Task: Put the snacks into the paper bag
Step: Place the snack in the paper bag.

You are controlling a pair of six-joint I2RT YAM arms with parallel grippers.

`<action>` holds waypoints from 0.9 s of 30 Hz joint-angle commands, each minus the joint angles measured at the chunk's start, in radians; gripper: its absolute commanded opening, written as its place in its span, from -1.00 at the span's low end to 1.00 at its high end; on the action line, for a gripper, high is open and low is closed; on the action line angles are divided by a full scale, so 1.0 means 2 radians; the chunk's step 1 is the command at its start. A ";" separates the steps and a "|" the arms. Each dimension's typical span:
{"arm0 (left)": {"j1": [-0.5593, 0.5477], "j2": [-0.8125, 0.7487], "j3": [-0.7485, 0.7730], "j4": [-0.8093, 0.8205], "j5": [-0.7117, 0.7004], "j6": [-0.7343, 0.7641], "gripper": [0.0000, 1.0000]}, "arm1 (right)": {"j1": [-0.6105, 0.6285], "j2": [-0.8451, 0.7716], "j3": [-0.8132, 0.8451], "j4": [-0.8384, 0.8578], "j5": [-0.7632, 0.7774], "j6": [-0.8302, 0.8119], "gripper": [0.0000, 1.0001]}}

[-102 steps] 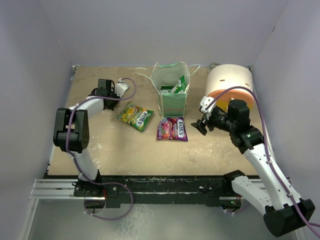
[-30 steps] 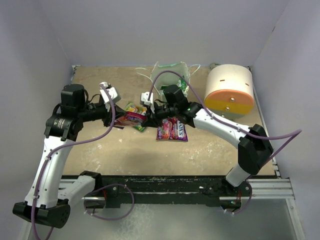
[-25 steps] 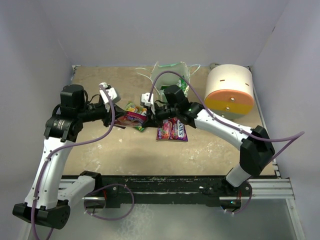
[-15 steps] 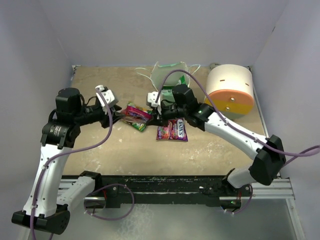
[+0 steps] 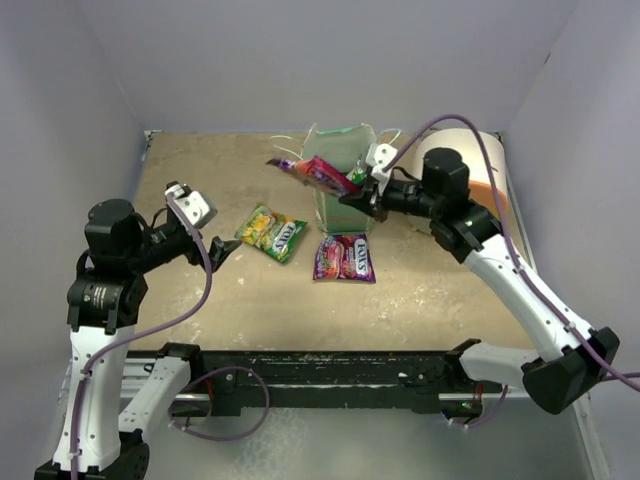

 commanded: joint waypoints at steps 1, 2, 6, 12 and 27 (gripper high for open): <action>0.009 -0.009 -0.005 0.019 -0.014 -0.002 0.93 | -0.031 -0.045 0.029 0.021 0.062 0.025 -1.00; 0.009 -0.009 -0.007 0.020 -0.014 -0.002 0.93 | -0.039 -0.049 0.031 0.019 0.076 0.028 -1.00; 0.011 -0.011 -0.010 0.022 -0.014 -0.003 0.94 | -0.052 -0.051 0.046 -0.004 0.131 0.028 -1.00; 0.013 -0.008 -0.008 0.022 -0.007 -0.004 0.95 | -0.052 -0.026 0.057 -0.037 0.170 0.046 -1.00; 0.033 -0.012 -0.019 0.032 0.024 -0.021 0.95 | -0.052 0.076 0.143 -0.138 0.198 0.087 -1.00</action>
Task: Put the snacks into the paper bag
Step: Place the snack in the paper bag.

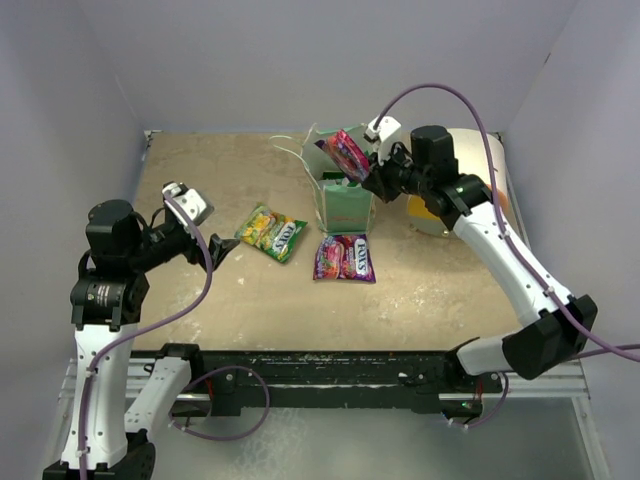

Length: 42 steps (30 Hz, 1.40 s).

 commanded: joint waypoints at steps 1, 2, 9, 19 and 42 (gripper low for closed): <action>0.006 -0.004 0.000 0.020 0.018 -0.011 0.96 | 0.001 0.007 0.064 -0.011 0.010 0.025 -1.00; 0.007 -0.005 0.001 0.020 0.019 -0.012 0.96 | 0.001 0.012 0.070 -0.017 0.010 0.029 -1.00; 0.008 -0.005 0.001 0.022 0.025 -0.014 0.96 | 0.001 0.043 0.104 -0.051 0.002 0.050 -1.00; 0.012 -0.007 0.001 0.023 0.033 -0.018 0.96 | 0.001 0.073 0.137 -0.080 0.000 0.054 -0.56; 0.013 0.000 -0.002 0.013 0.002 -0.012 0.99 | 0.001 0.006 0.093 -0.037 -0.078 -0.047 -0.11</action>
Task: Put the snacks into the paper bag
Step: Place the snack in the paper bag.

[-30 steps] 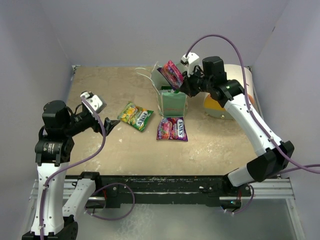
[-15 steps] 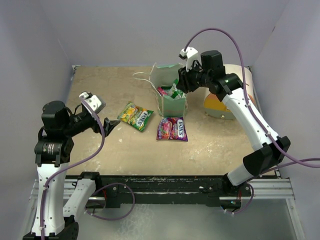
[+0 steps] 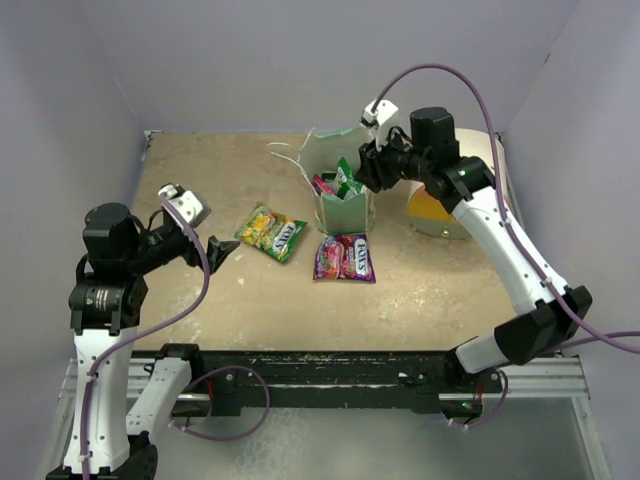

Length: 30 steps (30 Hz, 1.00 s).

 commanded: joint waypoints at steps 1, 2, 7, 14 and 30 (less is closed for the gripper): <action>0.003 0.016 0.002 0.005 -0.021 0.001 1.00 | 0.001 -0.066 -0.037 0.034 -0.079 -0.071 -0.10; 0.003 0.023 0.004 -0.002 -0.029 0.001 1.00 | 0.001 -0.077 -0.052 0.036 -0.093 -0.085 -0.09; 0.003 0.054 0.004 -0.025 -0.066 0.019 0.98 | 0.003 -0.125 -0.128 0.029 -0.150 -0.163 -0.02; 0.003 0.042 -0.040 0.006 -0.100 0.010 0.98 | 0.087 -0.153 -0.253 0.058 -0.103 -0.239 0.04; 0.003 0.012 -0.070 0.010 -0.110 0.019 0.98 | 0.187 -0.010 -0.367 0.205 0.126 -0.285 0.35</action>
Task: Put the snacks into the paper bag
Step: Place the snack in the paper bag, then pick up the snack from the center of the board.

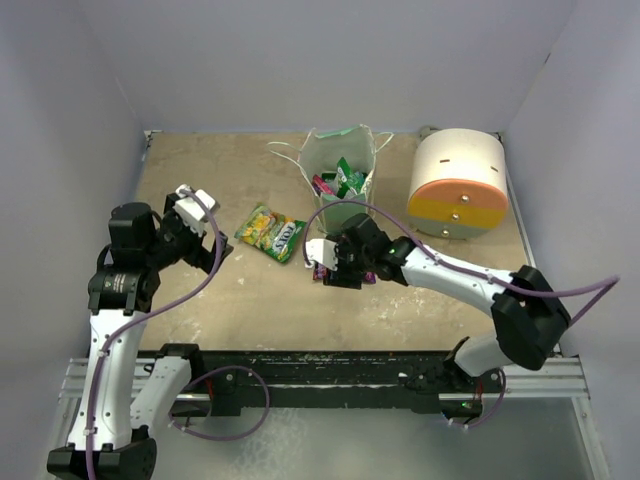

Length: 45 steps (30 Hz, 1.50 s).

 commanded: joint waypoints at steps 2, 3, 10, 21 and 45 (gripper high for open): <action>0.003 -0.010 -0.002 0.022 0.004 0.006 0.98 | 0.011 0.029 -0.008 0.061 0.078 -0.013 0.37; 0.003 -0.011 -0.003 0.022 0.006 0.007 0.98 | 0.012 0.035 -0.008 0.064 0.085 -0.014 0.37; 0.003 -0.022 -0.012 0.023 0.009 0.010 0.98 | 0.011 0.082 -0.011 0.066 0.122 -0.008 0.39; 0.003 -0.026 -0.017 0.025 0.012 0.012 0.98 | 0.012 0.114 -0.021 0.075 0.118 0.005 0.23; 0.003 -0.024 -0.025 0.029 0.007 0.020 0.98 | 0.012 0.024 0.067 -0.070 -0.008 0.021 -1.00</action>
